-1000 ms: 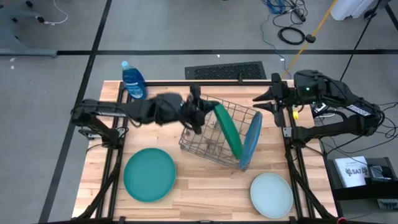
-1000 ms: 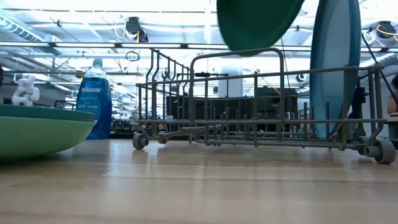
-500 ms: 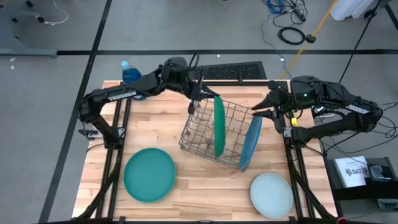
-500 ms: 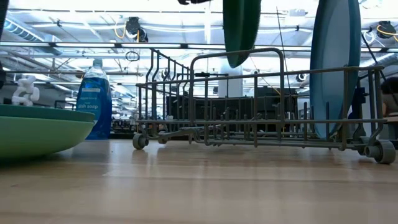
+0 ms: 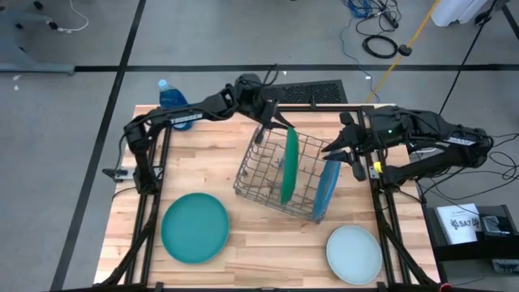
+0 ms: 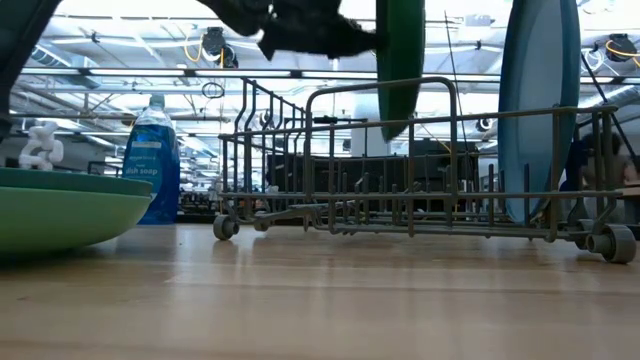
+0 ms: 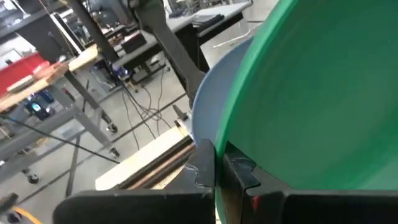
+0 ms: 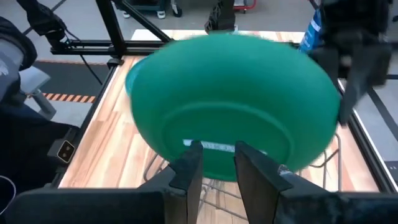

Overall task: Sort dishes
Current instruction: Put the dark green plate into the dish rack

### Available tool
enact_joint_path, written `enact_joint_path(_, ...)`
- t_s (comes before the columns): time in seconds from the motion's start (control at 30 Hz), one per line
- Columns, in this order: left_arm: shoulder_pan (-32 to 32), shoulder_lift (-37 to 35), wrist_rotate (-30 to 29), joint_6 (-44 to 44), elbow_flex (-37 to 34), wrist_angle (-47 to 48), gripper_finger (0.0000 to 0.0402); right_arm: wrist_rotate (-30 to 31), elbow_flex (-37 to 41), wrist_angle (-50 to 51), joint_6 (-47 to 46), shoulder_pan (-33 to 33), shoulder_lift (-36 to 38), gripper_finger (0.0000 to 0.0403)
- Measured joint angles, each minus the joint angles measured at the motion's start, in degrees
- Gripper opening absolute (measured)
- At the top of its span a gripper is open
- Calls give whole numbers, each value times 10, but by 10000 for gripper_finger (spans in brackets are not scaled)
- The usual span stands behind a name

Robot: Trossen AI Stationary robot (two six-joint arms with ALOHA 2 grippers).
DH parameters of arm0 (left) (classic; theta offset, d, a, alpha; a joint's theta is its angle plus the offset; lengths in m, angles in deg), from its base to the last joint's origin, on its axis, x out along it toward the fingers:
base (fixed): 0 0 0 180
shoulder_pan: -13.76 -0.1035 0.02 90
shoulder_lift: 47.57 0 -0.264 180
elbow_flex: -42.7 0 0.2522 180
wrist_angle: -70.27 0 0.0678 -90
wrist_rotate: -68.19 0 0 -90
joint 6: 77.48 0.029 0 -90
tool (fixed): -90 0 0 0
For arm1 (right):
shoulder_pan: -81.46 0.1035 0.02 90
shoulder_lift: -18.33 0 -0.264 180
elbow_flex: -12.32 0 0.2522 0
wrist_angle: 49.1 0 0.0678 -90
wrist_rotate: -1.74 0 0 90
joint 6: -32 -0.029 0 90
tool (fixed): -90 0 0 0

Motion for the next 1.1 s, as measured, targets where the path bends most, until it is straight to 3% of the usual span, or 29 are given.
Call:
enact_joint_path(0.2, 1, 37, 6, -4, 0, -29, 0, 0, 0, -3, 12, 0, -15, 89)
enact_joint_path(0.37, 7, 59, 76, -90, 0, -168, 0, 0, 0, -14, 12, 0, -18, 89)
enact_joint_path(0.47, 12, 74, 82, -133, 0, -234, 0, 0, 0, -31, 12, 0, -18, 89)
enact_joint_path(0.73, 17, 92, 17, -153, 0, -263, 0, 0, 0, -39, 6, 0, -18, 89)
enact_joint_path(0.97, 20, 85, -95, -171, 0, -264, 0, 1, 0, -38, -1, 0, -18, 89)
enact_joint_path(1.1, 30, 79, -111, -140, 0, -232, 0, -2, 0, -33, -3, 0, -17, 89)
